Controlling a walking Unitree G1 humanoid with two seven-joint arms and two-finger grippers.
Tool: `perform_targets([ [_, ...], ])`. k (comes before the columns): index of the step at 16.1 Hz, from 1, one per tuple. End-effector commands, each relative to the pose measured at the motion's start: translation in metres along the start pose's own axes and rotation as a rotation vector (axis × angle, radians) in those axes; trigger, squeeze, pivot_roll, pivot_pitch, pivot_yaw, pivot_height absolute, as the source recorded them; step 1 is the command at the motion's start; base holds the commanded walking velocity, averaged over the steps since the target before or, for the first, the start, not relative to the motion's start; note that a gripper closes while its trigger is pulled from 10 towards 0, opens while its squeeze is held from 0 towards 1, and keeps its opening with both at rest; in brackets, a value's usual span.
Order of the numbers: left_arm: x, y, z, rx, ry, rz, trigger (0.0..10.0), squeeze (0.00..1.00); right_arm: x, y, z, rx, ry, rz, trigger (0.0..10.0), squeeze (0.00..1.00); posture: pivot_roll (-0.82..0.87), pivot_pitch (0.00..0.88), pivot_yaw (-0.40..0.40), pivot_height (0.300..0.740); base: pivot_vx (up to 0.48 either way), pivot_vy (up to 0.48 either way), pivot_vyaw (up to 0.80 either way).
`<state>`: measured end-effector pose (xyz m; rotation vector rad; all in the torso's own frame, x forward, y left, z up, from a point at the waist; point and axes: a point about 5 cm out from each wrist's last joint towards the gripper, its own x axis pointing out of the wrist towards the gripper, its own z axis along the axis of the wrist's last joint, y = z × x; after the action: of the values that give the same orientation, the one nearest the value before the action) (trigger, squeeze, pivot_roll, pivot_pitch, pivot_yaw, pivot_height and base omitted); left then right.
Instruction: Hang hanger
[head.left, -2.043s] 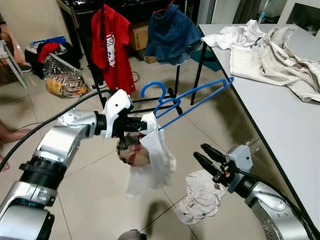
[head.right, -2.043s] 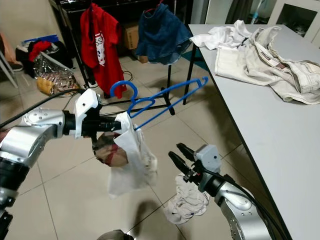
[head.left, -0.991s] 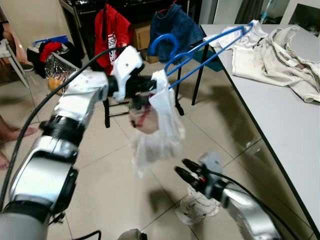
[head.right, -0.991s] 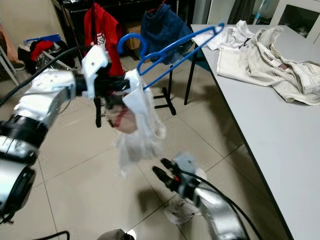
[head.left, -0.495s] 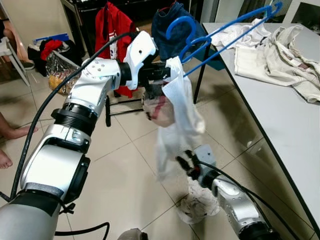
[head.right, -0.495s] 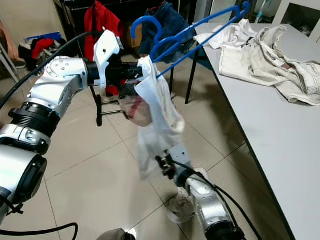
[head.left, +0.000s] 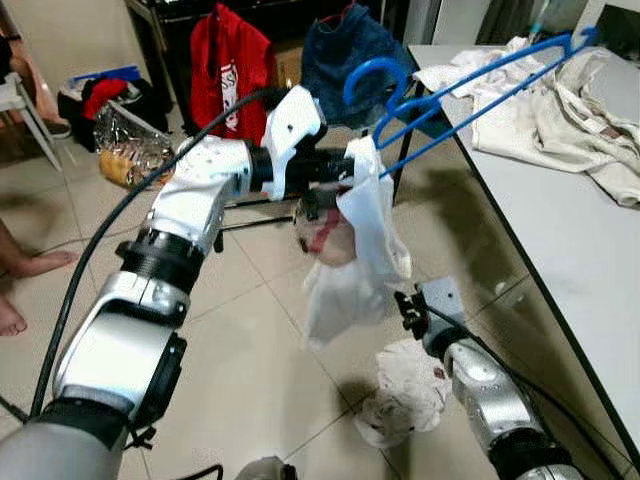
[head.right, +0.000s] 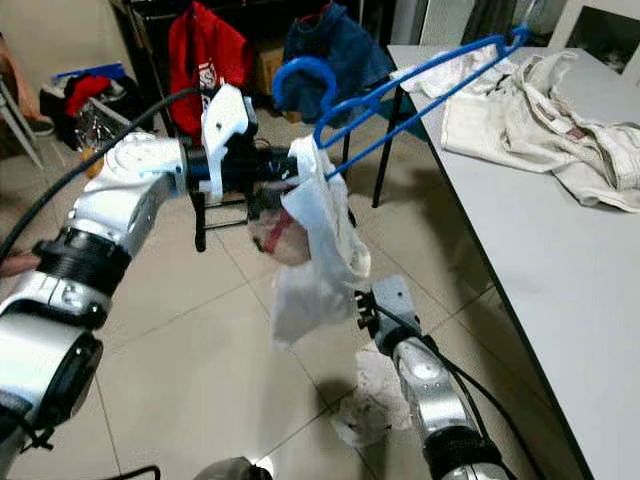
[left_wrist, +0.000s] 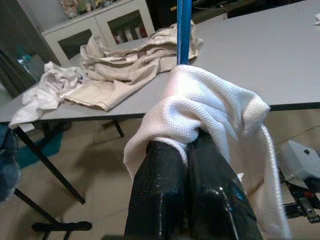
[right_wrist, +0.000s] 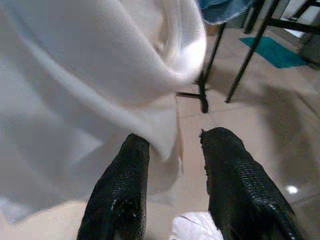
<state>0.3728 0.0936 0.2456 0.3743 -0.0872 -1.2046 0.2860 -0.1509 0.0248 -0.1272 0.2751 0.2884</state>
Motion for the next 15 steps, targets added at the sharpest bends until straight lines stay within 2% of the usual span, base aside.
perform_targets([
  [1,0.000,0.001,0.012,0.030,-0.038,-0.003,10.0,0.00,0.003,0.010,0.006,-0.003,-0.035,0.060,10.0,0.00,0.00,0.000,0.051,0.723,0.000,0.000,0.00],
  [3,0.002,-0.003,0.012,0.024,-0.048,-0.008,10.0,0.00,0.006,0.020,0.007,-0.003,-0.052,0.079,10.0,0.00,0.00,0.000,0.052,0.723,0.000,0.000,0.00],
  [15,0.002,-0.003,0.012,0.024,-0.048,-0.008,10.0,0.00,0.006,0.020,0.007,-0.003,-0.052,0.079,10.0,0.00,0.00,0.000,0.052,0.723,0.000,0.000,0.00],
])
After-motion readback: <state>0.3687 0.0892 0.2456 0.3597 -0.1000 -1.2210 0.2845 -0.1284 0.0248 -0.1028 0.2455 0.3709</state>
